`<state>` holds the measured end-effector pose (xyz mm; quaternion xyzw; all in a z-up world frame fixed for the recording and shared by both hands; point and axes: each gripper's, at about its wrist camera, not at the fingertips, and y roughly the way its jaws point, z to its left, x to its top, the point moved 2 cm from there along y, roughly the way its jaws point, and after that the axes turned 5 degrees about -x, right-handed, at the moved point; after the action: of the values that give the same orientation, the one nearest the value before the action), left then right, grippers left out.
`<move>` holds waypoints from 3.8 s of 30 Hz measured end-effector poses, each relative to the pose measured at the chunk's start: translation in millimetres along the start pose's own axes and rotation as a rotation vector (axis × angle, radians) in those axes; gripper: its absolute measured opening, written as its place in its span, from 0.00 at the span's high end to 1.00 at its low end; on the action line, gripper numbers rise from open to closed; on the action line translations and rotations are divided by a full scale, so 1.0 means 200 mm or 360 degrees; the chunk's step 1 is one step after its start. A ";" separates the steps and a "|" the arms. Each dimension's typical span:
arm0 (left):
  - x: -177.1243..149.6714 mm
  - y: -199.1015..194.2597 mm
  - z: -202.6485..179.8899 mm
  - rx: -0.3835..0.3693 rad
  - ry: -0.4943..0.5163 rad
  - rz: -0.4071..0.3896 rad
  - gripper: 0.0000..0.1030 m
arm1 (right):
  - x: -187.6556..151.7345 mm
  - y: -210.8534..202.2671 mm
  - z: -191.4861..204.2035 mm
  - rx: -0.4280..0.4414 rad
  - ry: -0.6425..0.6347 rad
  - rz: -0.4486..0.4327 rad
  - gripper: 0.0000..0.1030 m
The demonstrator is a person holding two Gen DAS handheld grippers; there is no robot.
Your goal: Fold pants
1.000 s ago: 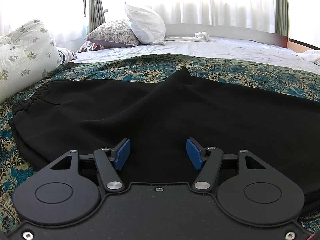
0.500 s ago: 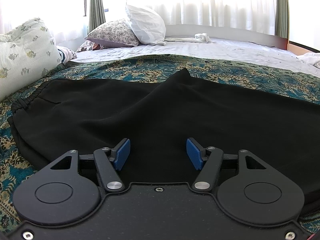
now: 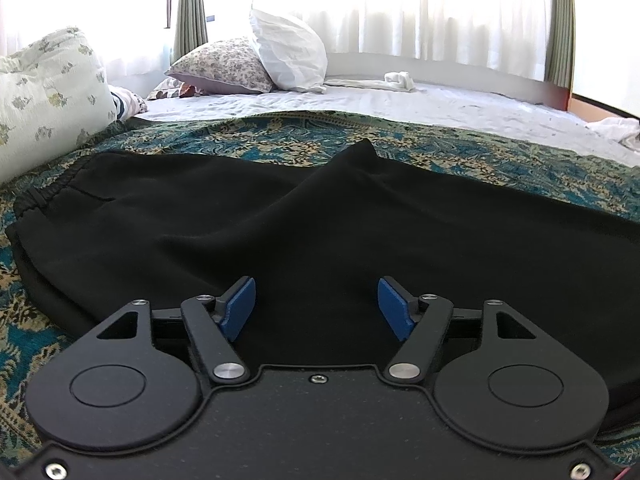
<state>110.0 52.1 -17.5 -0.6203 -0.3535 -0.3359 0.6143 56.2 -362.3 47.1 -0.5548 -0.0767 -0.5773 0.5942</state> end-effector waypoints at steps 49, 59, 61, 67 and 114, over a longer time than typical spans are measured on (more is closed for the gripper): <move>0.00 -0.13 -0.61 -0.0662 0.0322 0.0155 0.93 | -0.71 -0.36 0.49 0.0081 -0.0889 -0.0244 0.19; -0.06 -0.16 -0.33 -0.0369 0.0344 0.0133 0.94 | -0.79 -0.28 0.43 0.0167 -0.0884 -0.0183 0.19; -0.07 -0.20 -0.34 -0.0313 0.0405 0.0122 0.94 | -0.82 -0.27 0.44 0.0168 -0.0921 -0.0187 0.19; 0.08 -0.25 -0.35 -0.0437 0.0199 0.0144 0.93 | -0.87 -0.24 0.44 0.0174 -0.0975 -0.0194 0.16; 0.06 -0.18 -0.08 -0.0602 -0.0329 0.0402 0.39 | -0.90 -0.33 0.38 0.0335 -0.0881 -0.0360 0.06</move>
<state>85.6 35.4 11.7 -0.7946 -0.2650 -0.2513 0.4850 -11.0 -178.5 -18.0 -0.6144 -0.3560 -0.4556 0.5368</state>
